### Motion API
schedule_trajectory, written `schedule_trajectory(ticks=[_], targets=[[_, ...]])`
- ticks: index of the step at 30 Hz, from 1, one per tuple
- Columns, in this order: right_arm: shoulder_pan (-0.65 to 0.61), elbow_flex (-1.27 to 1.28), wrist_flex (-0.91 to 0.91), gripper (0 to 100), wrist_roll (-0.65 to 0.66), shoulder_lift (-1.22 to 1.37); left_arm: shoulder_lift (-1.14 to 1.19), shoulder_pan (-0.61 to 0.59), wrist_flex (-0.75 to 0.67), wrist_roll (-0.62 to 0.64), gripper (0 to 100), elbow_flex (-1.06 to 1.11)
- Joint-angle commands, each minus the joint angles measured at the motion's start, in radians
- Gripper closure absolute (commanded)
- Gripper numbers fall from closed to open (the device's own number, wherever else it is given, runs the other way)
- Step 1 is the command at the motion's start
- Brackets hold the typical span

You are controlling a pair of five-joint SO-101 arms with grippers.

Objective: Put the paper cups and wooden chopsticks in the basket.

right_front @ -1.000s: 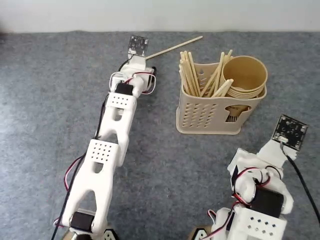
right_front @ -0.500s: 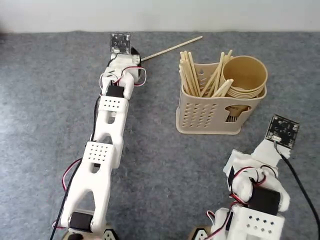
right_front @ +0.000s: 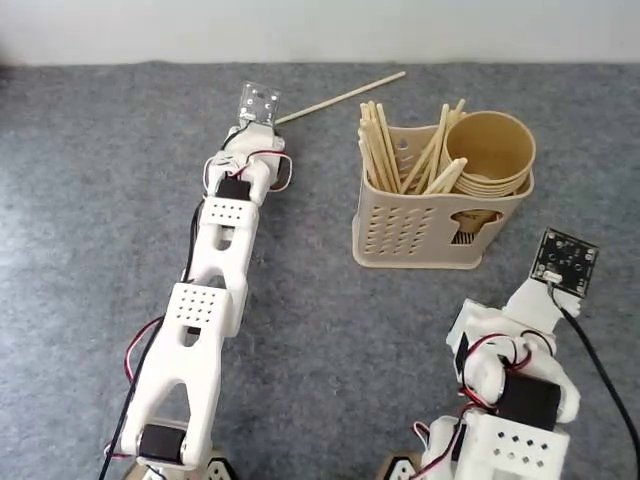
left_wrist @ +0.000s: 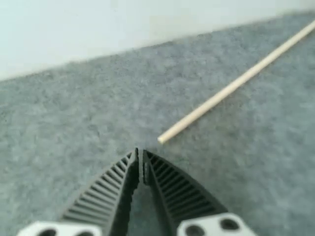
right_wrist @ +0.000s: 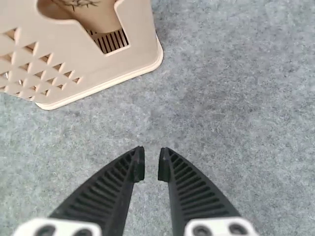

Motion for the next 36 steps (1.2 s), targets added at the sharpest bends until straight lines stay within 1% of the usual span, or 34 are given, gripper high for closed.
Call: schedule_trajectory(ticks=[1,4,9,13,15,18,21,25,27,36], targets=[[-0.005,-0.008,-0.019,93.5,-0.008,-0.008,-0.032,0.005,0.176,-0.069,99,-0.127],[-0.005,-0.008,-0.019,93.5,-0.006,-0.008,-0.034,0.005,0.382,-0.086,99,-0.239],[-0.004,-0.008,-0.019,93.5,-0.006,-0.008,-0.132,0.028,0.654,-0.084,99,-0.225],[-0.002,-0.008,-0.019,93.5,-0.006,-0.008,-0.222,0.051,0.829,-0.081,99,-0.225],[-0.002,-0.008,-0.019,93.5,-0.006,-0.008,-0.267,0.06,0.91,-0.043,99,-0.225],[-0.002,-0.006,-0.018,93.5,-0.006,-0.008,-0.338,0.08,1.017,0.049,99,-0.225],[-0.005,-0.006,-0.018,93.5,-0.005,-0.008,-0.41,0.101,1.145,0.077,99,-0.225],[-0.004,-0.006,-0.01,94.3,-0.005,-0.008,-0.483,0.072,1.151,0.135,99,-0.223],[-0.001,-0.006,-0.01,99.1,-0.005,-0.008,-0.509,0.046,1.152,0.15,99,-0.223],[-0.007,-0.006,-0.008,98.9,-0.009,-0.008,-0.612,-0.003,1.155,0.15,99,-0.217]])
